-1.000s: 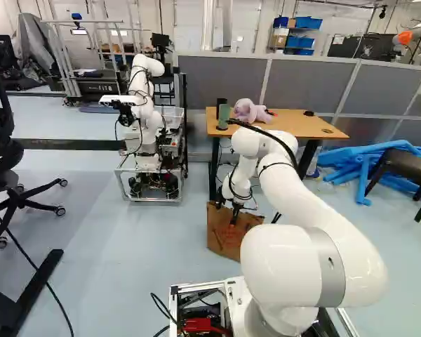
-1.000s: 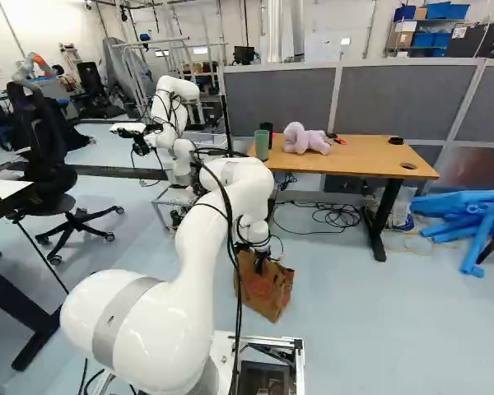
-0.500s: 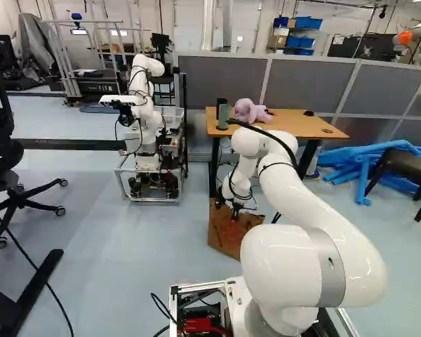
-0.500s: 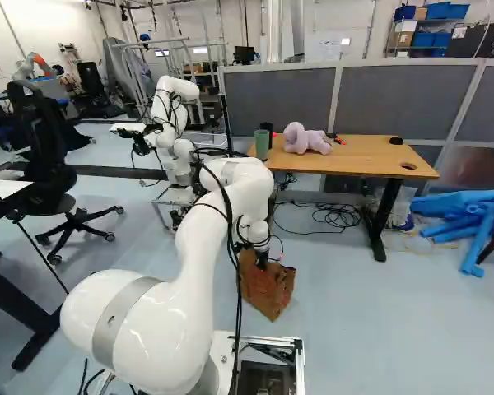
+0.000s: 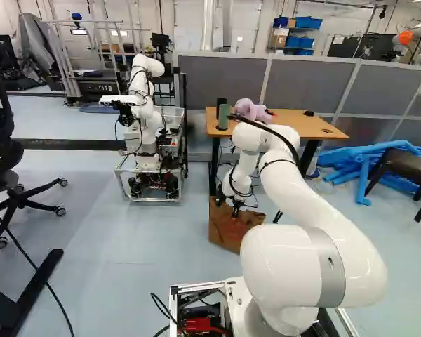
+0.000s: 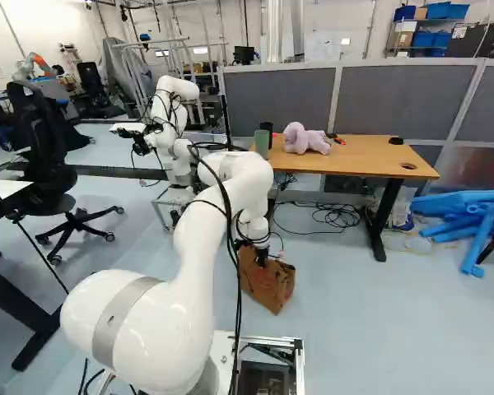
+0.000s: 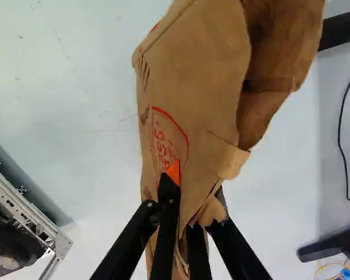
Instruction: Pick up the bag on the ground and place it on the table
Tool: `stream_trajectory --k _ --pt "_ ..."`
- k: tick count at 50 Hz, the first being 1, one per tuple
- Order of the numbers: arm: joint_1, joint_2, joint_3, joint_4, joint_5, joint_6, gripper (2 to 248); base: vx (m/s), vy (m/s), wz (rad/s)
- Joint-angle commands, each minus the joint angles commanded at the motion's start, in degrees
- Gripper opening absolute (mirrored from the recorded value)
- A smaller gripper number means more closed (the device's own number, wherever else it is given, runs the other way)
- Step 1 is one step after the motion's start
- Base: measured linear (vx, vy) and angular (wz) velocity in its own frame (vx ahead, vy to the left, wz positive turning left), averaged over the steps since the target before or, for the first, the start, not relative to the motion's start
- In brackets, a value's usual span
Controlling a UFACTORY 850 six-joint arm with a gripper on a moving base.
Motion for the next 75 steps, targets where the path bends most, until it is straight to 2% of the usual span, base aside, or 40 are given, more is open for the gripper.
stream_trajectory --k 51,75 --pt "0.2 10.6 8.6 0.0 -4.2 0.0 21 0.000 0.000 0.000" --pt "0.3 15.6 12.1 0.0 -7.9 0.0 21 0.000 0.000 0.000"
